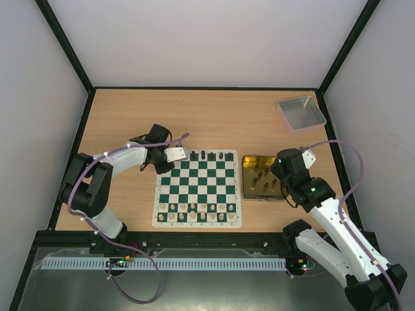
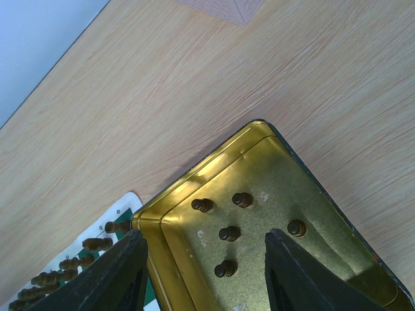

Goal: Set up the chess pieces on the board
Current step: Place the chess piece on the chessboard.

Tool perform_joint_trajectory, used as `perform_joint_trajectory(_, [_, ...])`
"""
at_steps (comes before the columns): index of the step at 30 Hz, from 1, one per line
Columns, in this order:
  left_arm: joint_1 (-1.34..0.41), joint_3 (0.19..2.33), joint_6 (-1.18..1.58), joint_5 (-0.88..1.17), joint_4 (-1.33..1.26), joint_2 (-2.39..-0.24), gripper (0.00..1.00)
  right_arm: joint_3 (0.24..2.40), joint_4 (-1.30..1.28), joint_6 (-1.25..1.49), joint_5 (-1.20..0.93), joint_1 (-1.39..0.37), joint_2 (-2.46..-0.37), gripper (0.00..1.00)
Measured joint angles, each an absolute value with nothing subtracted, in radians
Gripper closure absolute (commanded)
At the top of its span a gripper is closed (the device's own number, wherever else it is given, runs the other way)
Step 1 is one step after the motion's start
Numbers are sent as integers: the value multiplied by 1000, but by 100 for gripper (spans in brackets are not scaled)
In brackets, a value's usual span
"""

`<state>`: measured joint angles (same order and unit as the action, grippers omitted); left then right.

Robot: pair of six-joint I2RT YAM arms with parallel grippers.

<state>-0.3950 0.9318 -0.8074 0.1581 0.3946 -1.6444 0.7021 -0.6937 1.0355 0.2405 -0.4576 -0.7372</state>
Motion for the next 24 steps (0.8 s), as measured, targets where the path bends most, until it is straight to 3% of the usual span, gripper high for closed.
perform_joint_trajectory(16, [-404, 938, -804, 153, 392, -1658, 97, 706, -691, 1036, 236, -458, -734, 51])
perform_joint_trajectory(24, [-405, 938, -790, 151, 401, -1642, 70, 706, -686, 1036, 231, -458, -731, 51])
